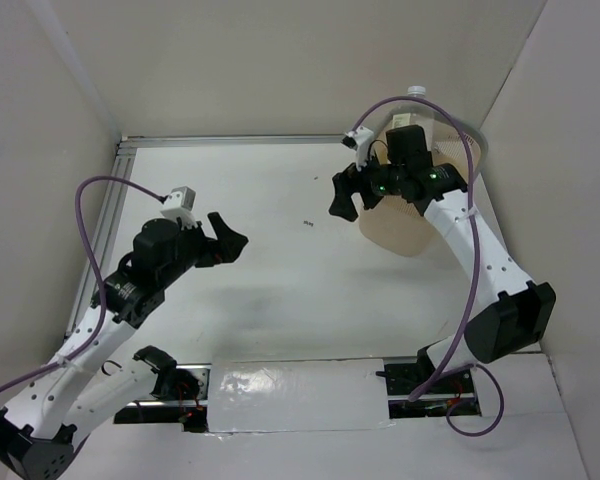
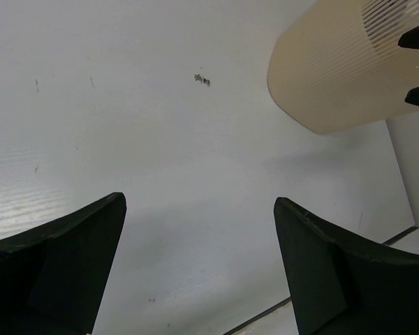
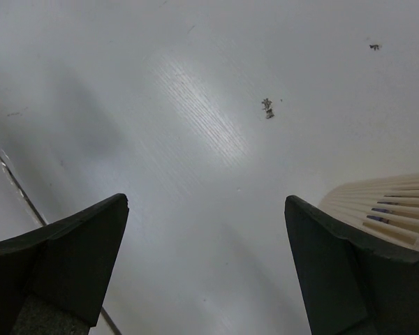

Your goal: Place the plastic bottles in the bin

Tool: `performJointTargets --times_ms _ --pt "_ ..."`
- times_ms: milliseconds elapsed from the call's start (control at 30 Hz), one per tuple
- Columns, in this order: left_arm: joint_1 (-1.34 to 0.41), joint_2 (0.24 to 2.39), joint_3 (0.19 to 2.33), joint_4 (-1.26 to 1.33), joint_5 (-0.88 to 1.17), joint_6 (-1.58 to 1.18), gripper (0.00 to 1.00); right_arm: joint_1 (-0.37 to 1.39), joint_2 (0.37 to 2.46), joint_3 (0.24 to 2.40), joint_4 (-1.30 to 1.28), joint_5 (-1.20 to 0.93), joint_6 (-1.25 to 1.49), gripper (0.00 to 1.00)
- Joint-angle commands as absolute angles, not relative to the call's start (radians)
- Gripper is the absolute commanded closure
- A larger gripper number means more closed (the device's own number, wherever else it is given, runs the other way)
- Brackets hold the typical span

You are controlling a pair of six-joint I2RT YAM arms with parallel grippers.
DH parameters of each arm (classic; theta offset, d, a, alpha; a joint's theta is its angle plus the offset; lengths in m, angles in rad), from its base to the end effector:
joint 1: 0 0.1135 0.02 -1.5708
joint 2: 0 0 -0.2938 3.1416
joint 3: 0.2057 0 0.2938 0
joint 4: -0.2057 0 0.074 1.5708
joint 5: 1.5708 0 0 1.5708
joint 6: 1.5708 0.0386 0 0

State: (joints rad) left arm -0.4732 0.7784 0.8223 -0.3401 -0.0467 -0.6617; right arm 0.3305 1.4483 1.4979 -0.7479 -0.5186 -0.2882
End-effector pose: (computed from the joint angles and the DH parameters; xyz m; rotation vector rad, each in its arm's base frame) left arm 0.1817 -0.0910 0.3595 -0.2152 1.9216 -0.7312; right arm 0.3255 0.1319 0.4102 -0.9343 2.0243 0.6086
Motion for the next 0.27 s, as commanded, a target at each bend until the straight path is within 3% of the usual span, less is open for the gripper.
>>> performJointTargets --times_ms 0,233 --pt "-0.469 0.767 0.816 -0.322 -0.054 -0.670 0.00 0.325 1.427 1.511 -0.649 -0.483 -0.201 0.00" --pt "-0.469 0.799 0.834 -0.313 -0.054 -0.661 0.00 0.334 1.390 1.509 -0.646 -0.573 -0.262 0.00"
